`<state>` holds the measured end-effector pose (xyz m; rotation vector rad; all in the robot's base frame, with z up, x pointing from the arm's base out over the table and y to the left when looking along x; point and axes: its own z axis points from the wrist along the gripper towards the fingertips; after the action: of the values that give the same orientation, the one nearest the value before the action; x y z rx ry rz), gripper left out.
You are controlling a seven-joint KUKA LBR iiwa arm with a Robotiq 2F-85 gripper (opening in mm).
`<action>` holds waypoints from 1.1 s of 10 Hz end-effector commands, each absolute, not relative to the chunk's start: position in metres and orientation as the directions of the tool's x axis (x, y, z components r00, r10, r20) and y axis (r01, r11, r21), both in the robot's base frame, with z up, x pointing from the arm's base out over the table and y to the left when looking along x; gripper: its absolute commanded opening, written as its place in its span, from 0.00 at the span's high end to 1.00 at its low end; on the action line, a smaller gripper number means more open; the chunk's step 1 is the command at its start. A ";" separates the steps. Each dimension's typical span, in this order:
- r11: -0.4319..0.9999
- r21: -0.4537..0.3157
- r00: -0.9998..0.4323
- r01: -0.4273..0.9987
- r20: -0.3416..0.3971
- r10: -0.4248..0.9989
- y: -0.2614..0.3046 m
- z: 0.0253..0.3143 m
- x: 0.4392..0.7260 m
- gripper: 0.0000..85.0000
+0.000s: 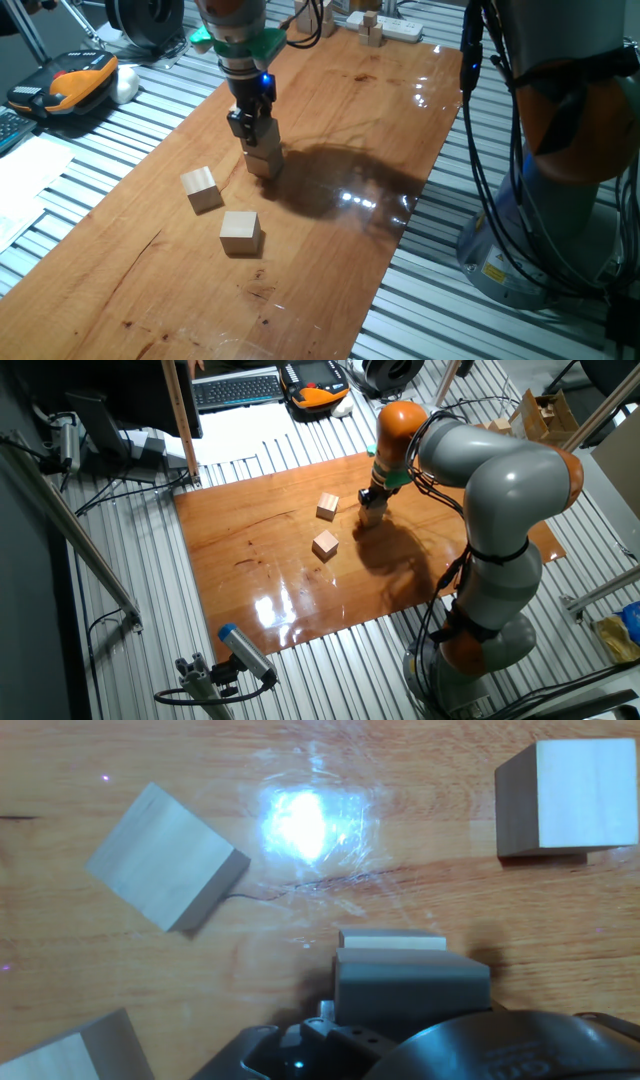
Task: Stack the blocks in a vertical line of five
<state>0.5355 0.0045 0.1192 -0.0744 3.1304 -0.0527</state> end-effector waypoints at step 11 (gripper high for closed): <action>0.997 -0.045 -0.998 -0.063 -0.007 -0.063 0.004 0.115 0.539 0.60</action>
<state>0.5389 0.0043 0.1148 -0.0993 3.1309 -0.0711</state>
